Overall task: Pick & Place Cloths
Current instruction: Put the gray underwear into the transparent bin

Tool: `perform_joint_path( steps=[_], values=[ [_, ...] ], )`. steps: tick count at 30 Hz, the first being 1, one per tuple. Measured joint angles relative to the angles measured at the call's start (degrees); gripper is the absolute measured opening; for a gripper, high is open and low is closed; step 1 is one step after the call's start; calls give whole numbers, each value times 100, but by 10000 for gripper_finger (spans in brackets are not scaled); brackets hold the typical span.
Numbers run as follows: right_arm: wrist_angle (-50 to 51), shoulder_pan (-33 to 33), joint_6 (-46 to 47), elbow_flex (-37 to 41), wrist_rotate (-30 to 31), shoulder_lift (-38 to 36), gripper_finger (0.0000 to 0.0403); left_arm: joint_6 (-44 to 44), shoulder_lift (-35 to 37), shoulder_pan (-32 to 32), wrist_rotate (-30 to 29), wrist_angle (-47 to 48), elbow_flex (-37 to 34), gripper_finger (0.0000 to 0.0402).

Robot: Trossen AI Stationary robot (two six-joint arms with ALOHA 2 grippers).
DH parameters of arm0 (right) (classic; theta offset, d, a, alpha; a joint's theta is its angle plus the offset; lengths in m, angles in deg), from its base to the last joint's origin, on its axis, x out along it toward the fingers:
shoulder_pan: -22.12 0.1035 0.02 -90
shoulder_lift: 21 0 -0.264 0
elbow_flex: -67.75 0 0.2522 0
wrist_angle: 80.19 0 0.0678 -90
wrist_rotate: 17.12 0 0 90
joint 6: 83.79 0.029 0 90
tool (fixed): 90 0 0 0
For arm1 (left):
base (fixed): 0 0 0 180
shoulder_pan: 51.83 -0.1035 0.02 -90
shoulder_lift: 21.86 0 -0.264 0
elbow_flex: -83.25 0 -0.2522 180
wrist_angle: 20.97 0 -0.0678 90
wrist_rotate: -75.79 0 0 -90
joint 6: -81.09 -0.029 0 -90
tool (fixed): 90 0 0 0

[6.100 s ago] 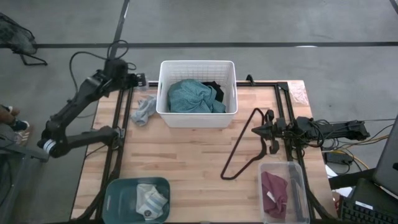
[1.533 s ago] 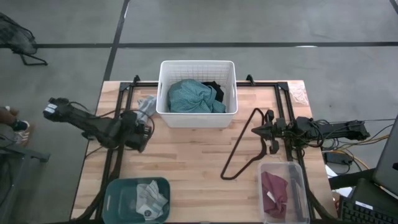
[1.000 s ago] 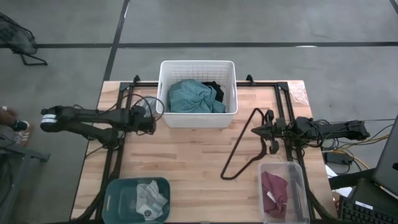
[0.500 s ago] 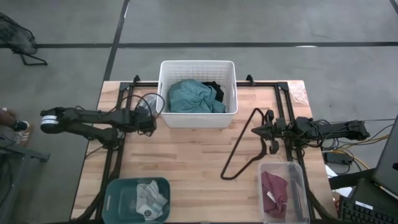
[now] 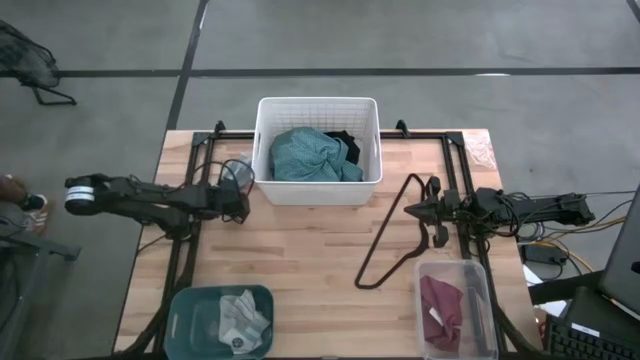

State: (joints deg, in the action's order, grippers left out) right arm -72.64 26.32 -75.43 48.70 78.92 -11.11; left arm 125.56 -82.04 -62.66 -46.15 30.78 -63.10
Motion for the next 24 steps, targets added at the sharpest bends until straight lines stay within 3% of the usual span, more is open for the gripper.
perform_joint_path(
  steps=[6, 13, 20, 24],
  values=[
    [1, 1, 0, 0, 0, 2, 8, 229, 2, 0, -163, -70, -197, 170],
    [1, 1, -1, 0, 0, 2, 8, 152, 2, -4, 78, -270, -220, 18],
    [0, 0, 0, 0, 0, 2, 8, 255, 161, 314, 899, -224, 5, 7],
    [0, 2, -2, 0, 0, 0, 8, 276, 343, 644, 1068, -30, 397, 7]
  ],
)
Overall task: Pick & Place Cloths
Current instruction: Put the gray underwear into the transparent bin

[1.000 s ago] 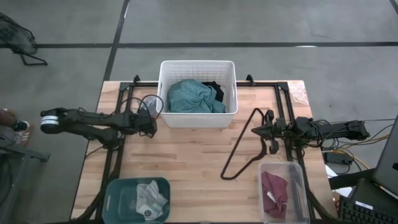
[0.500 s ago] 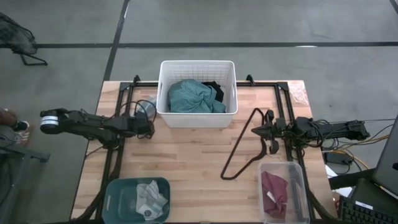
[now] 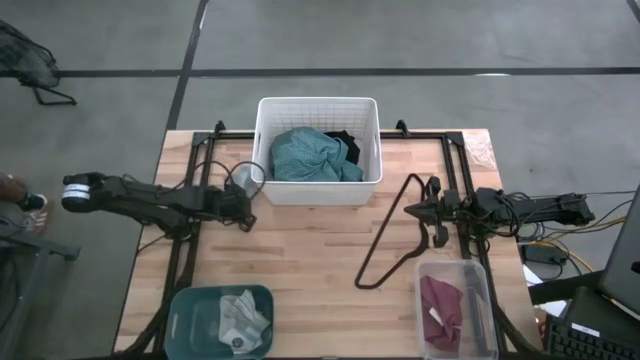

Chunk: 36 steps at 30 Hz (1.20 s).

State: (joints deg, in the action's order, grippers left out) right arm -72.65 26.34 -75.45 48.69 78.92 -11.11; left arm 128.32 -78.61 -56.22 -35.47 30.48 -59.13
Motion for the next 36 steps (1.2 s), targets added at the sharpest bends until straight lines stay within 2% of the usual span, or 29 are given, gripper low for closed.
perform_joint_path(
  steps=[8, 11, 14, 18, 22, 27, 32, 36],
  values=[
    [2, 0, 1, 0, 0, 0, 8, 376, 214, 755, 236, 943, 1059, 6],
    [2, -1, 1, 0, 0, 2, 8, 590, 304, 1119, 177, 960, 1531, 6],
    [2, 0, 1, 0, 0, 0, 8, 677, 342, 1542, -194, 948, 2038, 6],
    [0, 0, 2, 0, 0, 2, 8, 679, 329, 2092, -1048, 933, 2713, 6],
    [0, -2, 2, 0, 0, 0, 8, 565, 247, 2346, -1566, 903, 3242, 6],
    [0, -2, 0, 0, 0, 2, 8, -178, 104, 2377, -1623, -9, 3478, 6],
    [2, 0, 0, 0, 0, 2, 8, -1046, -118, 2375, -1323, -1682, 3484, 6],
    [1, -1, 2, 0, 0, 2, 8, -1354, -371, 2379, -999, -2655, 3484, 6]
  ],
)
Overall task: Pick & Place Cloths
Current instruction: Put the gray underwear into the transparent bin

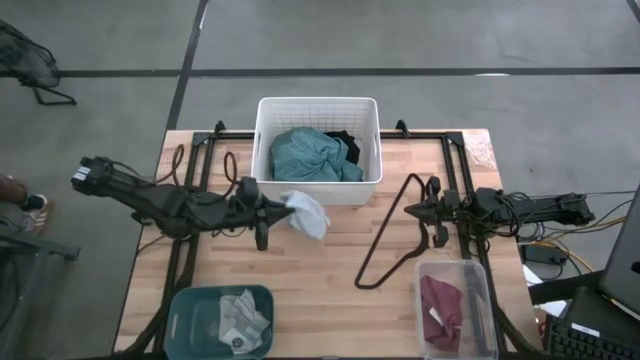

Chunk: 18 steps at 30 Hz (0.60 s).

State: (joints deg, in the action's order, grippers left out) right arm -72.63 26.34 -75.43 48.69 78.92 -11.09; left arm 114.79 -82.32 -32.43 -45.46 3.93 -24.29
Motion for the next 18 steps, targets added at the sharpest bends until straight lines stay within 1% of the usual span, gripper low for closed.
perform_joint_path(
  steps=[4, 9, 15, 18],
  values=[
    [0, 1, 0, 0, 1, -1, 8, -9, -343, -15, 292, -571, 2, 6],
    [1, -1, -2, 0, 2, 0, 8, -79, -868, -17, 838, -1338, 24, 6],
    [1, 1, 0, 0, 2, 0, 8, -253, -1442, -179, 856, -1401, 370, 6],
    [-1, -1, 0, 0, 0, 0, 8, -394, -1690, -259, 975, -1411, 625, 7]
  ],
)
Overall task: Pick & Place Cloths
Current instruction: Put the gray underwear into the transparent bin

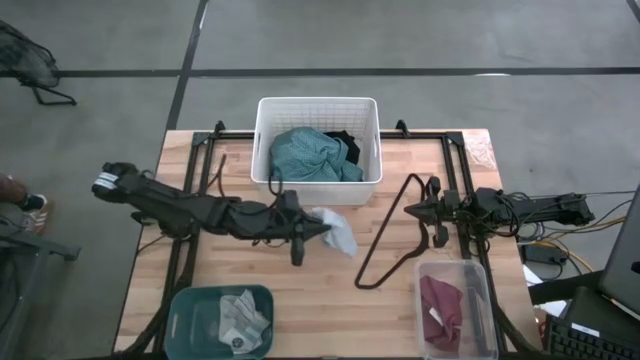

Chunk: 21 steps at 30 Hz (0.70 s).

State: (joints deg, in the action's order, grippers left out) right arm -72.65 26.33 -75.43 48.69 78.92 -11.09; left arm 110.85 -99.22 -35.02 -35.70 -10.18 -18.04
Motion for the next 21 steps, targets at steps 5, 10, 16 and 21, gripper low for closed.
perform_joint_path(
  steps=[5, 10, 16, 21],
  values=[
    [2, 0, 0, 0, 0, 0, 8, -409, -423, -112, 136, -9, 557, 7],
    [2, 2, -2, 0, 0, 0, 8, -886, -832, -290, 511, 1, 1213, 7],
    [2, 2, -1, 0, 1, 0, 8, -1072, -1191, -385, 1034, 380, 1702, 7],
    [2, 2, 0, 0, 0, 0, 8, -908, -1292, -358, 1071, 544, 1561, 7]
  ],
)
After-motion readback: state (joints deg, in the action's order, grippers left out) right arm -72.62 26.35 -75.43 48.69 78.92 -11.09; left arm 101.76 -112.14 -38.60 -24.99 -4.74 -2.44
